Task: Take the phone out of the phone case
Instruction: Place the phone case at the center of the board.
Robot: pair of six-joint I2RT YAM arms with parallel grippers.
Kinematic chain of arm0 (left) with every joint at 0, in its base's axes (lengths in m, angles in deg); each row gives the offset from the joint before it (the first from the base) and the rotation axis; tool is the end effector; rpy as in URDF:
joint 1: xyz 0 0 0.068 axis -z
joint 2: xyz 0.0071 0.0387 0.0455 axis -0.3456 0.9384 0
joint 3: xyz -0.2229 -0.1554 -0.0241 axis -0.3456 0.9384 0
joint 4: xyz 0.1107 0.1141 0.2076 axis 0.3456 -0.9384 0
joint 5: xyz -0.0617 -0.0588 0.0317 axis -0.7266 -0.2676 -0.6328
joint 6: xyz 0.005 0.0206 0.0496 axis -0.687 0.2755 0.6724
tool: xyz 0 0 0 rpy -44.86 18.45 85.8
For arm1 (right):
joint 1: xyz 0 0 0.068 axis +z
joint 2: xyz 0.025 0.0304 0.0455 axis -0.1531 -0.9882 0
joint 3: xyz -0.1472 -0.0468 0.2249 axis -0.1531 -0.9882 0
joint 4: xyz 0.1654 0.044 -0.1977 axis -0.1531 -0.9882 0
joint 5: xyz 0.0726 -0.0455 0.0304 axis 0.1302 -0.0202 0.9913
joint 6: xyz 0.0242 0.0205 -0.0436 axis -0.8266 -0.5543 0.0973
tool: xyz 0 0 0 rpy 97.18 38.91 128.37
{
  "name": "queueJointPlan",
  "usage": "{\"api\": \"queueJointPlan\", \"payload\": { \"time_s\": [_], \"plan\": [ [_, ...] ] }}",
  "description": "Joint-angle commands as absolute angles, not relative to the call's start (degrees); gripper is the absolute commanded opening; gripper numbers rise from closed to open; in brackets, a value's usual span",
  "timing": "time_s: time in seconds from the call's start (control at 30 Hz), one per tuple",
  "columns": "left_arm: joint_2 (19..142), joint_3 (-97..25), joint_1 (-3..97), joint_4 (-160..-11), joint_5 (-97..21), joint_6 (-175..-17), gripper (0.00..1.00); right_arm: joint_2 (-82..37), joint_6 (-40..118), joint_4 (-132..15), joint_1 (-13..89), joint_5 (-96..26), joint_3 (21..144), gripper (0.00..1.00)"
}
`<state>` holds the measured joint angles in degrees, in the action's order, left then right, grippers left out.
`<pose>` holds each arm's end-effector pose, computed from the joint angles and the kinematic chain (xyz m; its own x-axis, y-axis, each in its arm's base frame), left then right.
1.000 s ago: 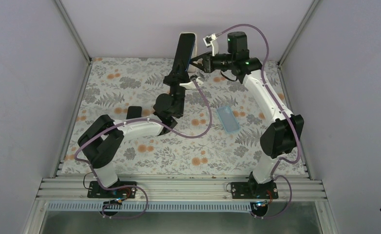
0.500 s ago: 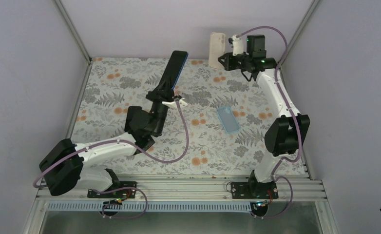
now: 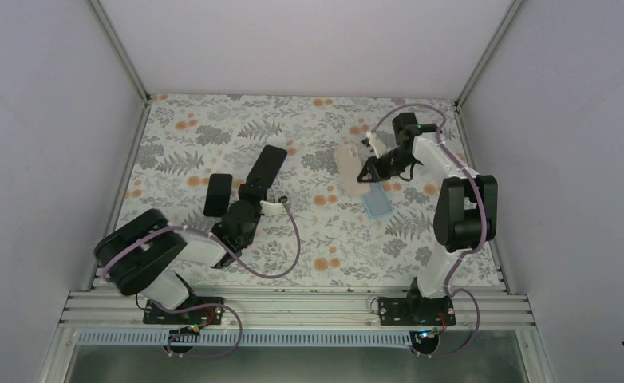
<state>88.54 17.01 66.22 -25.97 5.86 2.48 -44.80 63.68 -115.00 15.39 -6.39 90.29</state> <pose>0.1912 -0.1682 0.1779 0.1791 0.9831 -0.0373 0.0383 0.0309 0.9988 0.3495 0.0614 0.2434 -0.8525 -0.3491 -0.3892 -0.5106 0.7158 0.4764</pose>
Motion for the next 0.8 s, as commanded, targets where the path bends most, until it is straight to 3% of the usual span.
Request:
{"api": "queueJointPlan", "payload": {
  "time_s": [0.0, 0.2, 0.4, 0.5, 0.77],
  "plan": [
    [97.3, 18.7, 65.9, -11.4, 8.4, 6.1, 0.02, -45.4, 68.0, -118.3, 16.8, -3.8, 83.8, 0.03],
    [107.2, 20.3, 66.2, 0.3, 8.4, 8.3, 0.02, -48.7, 66.9, -116.5, 21.4, -5.7, 79.6, 0.04],
    [107.4, 21.2, 67.8, -4.2, 7.7, 5.3, 0.02, -51.2, 63.3, -112.6, 24.5, -9.6, 80.3, 0.11],
    [106.0, 21.0, 68.2, -10.5, 7.2, 3.1, 0.03, -52.6, 62.4, -111.2, 25.5, -12.2, 80.9, 0.16],
    [101.0, 16.5, 68.6, -36.4, 1.6, -7.4, 0.03, -55.2, 61.2, -110.6, 25.8, -16.8, 84.5, 0.16]
  ]
}}
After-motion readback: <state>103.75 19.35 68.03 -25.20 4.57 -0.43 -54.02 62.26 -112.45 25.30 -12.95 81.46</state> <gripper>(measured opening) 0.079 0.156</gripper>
